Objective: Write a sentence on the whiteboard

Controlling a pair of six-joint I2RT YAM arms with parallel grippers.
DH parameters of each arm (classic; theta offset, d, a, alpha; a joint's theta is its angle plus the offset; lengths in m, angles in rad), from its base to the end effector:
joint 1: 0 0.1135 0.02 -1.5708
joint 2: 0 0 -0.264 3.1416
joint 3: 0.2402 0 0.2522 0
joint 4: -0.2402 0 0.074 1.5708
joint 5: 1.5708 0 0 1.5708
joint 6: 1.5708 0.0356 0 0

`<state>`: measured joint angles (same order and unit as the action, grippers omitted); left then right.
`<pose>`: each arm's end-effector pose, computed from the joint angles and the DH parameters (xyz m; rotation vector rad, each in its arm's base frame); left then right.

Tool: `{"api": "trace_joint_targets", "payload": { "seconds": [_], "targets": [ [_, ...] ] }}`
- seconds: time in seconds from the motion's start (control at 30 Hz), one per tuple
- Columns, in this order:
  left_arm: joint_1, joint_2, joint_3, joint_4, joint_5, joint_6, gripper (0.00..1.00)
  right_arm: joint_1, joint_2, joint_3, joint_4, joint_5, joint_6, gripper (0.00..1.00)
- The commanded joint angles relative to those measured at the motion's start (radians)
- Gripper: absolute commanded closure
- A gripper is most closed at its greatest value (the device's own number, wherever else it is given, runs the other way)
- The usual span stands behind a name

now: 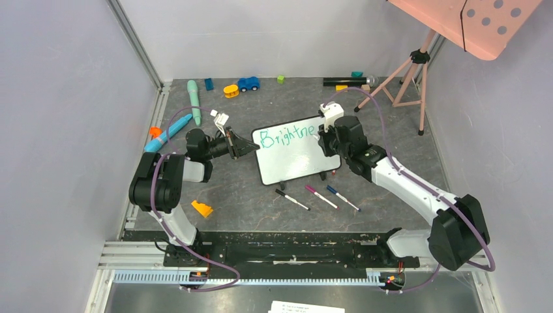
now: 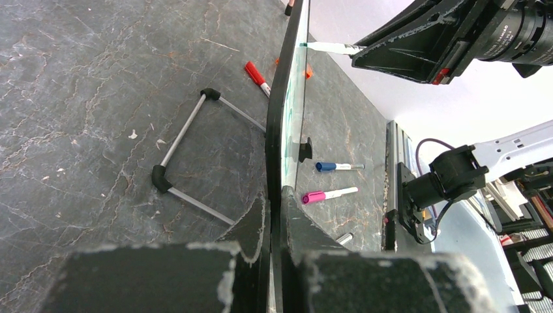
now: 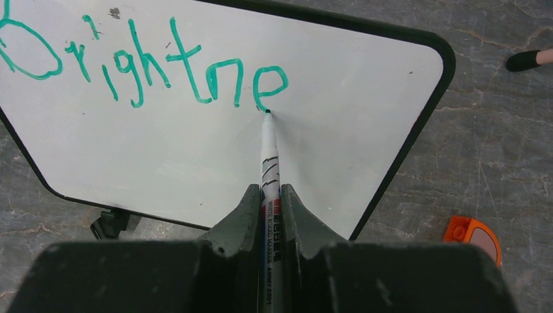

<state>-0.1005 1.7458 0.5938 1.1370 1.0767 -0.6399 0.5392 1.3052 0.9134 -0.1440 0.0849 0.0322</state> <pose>0.3066 -0.0624 0.1727 0.4588 1.7104 -1.3938 0.2540 0.1484 0.2743 -0.4807 2.0593 0.2530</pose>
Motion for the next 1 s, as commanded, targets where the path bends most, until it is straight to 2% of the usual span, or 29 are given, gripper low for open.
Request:
{"api": "trace_joint_targets", "payload": {
  "seconds": [0.0,0.47,0.97],
  "targets": [
    [-0.01,-0.023,0.01,0.007,0.027,0.089,0.98,-0.005,-0.031,-0.005,-0.008,0.073,-0.013,1.0],
    [-0.01,-0.024,0.01,0.007,0.026,0.09,0.98,-0.012,-0.052,0.064,0.017,0.038,-0.006,1.0],
    [-0.01,-0.022,0.011,0.007,0.026,0.09,0.98,-0.03,-0.031,0.056,0.073,0.086,0.017,1.0]
  ]
}}
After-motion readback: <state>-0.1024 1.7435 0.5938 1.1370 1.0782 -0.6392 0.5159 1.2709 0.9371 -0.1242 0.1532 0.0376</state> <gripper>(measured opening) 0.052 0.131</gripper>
